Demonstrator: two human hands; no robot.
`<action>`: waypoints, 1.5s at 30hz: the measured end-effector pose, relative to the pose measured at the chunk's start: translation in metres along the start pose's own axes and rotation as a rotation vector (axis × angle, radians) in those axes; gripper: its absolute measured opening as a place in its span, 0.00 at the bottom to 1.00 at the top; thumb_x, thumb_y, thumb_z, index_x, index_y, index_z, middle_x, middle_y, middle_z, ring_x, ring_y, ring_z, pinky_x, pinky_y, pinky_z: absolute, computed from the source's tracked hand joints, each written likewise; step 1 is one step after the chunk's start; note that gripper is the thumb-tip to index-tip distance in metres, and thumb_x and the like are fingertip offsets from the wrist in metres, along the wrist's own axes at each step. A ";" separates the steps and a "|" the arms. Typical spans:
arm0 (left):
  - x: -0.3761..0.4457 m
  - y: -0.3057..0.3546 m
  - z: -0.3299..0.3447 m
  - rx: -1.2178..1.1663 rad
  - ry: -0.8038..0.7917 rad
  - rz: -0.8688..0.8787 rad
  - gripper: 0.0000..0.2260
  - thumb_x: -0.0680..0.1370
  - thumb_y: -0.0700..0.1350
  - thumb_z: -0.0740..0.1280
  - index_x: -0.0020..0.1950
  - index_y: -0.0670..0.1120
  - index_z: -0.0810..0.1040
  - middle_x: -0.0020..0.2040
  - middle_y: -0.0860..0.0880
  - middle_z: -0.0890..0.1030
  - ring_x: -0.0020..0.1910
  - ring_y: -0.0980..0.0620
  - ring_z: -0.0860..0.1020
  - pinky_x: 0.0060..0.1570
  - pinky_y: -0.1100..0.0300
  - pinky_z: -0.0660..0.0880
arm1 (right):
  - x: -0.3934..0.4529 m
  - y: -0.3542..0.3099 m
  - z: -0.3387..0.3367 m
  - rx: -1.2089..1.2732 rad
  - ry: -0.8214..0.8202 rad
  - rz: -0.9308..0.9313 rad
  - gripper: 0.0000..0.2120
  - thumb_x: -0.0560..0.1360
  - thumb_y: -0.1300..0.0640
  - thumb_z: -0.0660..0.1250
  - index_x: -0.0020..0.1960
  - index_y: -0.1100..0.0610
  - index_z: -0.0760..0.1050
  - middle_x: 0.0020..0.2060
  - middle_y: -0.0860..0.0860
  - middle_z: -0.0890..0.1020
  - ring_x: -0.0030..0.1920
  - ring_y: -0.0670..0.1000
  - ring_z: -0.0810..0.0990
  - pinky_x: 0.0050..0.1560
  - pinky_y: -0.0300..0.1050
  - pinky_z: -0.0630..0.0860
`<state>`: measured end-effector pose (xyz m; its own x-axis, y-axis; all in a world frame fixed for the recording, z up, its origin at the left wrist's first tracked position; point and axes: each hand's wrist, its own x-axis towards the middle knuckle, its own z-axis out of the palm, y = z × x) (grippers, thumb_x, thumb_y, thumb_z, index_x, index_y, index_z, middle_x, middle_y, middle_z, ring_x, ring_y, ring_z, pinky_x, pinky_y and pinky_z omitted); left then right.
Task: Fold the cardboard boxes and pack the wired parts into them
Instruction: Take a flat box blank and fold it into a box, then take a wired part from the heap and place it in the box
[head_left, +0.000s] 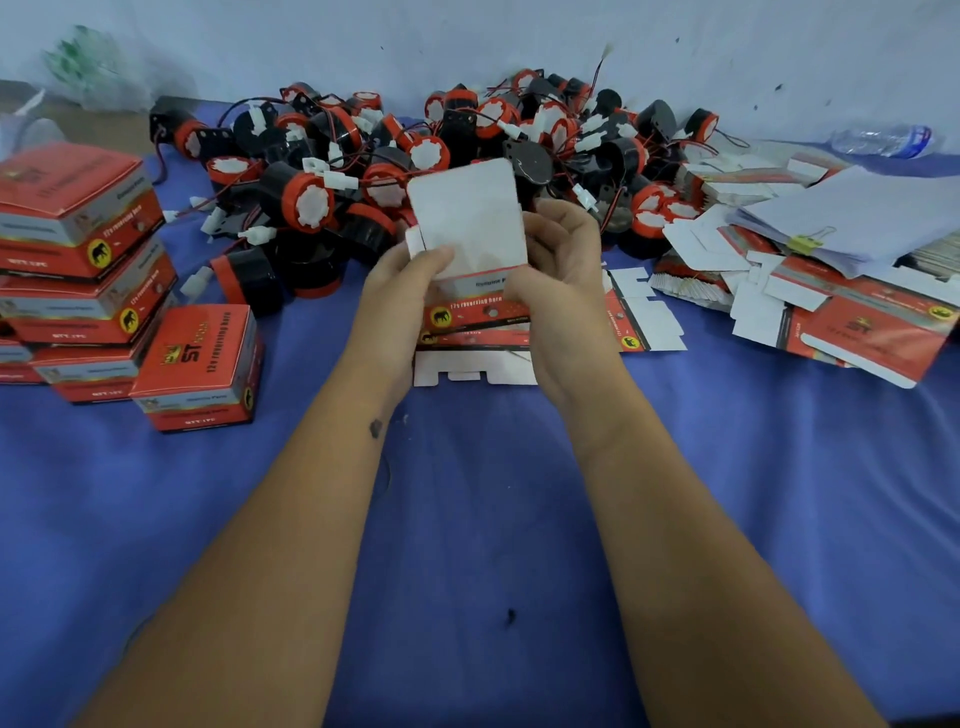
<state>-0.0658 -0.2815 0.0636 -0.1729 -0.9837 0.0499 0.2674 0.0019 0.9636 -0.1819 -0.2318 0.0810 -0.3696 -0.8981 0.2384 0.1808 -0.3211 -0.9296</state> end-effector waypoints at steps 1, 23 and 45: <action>0.000 -0.001 -0.001 0.046 -0.016 0.009 0.12 0.80 0.46 0.65 0.62 0.48 0.79 0.55 0.48 0.85 0.54 0.49 0.83 0.52 0.53 0.79 | 0.000 0.003 -0.001 -0.087 -0.018 -0.034 0.26 0.68 0.73 0.64 0.63 0.56 0.67 0.60 0.53 0.75 0.61 0.50 0.75 0.52 0.43 0.79; 0.010 -0.013 0.003 0.489 0.165 0.081 0.10 0.76 0.41 0.61 0.47 0.57 0.70 0.46 0.58 0.77 0.45 0.59 0.75 0.34 0.63 0.67 | 0.091 0.025 -0.048 -1.021 0.186 -0.172 0.32 0.73 0.66 0.63 0.76 0.55 0.61 0.69 0.57 0.66 0.68 0.58 0.64 0.64 0.49 0.66; 0.017 -0.019 0.001 0.517 0.152 0.070 0.08 0.75 0.45 0.60 0.52 0.55 0.73 0.47 0.58 0.79 0.48 0.57 0.76 0.41 0.54 0.75 | 0.124 0.026 -0.052 -1.501 0.276 -0.117 0.21 0.73 0.44 0.67 0.55 0.61 0.75 0.51 0.56 0.77 0.53 0.58 0.76 0.50 0.50 0.72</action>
<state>-0.0747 -0.2984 0.0462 -0.0221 -0.9929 0.1168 -0.2348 0.1188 0.9648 -0.2707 -0.3357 0.0714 -0.4991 -0.7535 0.4280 -0.8578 0.3595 -0.3674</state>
